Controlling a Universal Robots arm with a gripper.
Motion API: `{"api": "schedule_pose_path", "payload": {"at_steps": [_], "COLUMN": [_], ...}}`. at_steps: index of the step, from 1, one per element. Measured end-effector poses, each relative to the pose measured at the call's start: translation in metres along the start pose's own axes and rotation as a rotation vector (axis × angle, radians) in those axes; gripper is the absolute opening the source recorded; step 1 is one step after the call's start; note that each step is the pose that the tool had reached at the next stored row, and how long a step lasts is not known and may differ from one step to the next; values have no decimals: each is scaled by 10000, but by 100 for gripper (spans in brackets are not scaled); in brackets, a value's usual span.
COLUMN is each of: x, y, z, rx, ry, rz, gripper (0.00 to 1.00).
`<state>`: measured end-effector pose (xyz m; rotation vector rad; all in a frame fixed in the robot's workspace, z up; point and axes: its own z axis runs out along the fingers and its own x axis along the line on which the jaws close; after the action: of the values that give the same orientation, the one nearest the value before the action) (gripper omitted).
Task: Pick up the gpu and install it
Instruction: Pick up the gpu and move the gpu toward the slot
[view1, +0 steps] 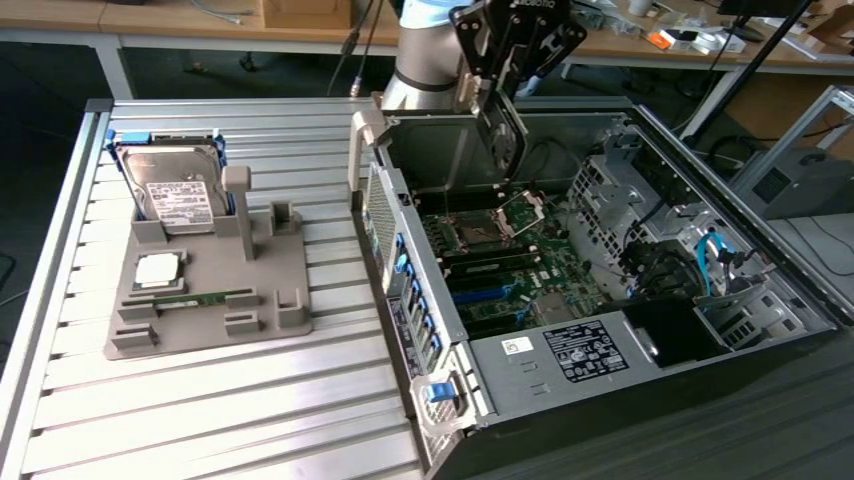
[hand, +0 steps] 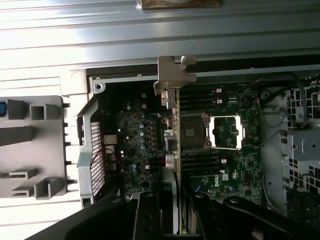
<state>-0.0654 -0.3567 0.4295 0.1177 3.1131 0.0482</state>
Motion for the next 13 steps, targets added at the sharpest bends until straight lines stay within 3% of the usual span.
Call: {"api": "schedule_pose_path", "payload": {"at_steps": [13], "x": [-58], "y": [4], "z": [18], "rx": [0], "ry": [0], "rz": [1], "gripper": [27]}}
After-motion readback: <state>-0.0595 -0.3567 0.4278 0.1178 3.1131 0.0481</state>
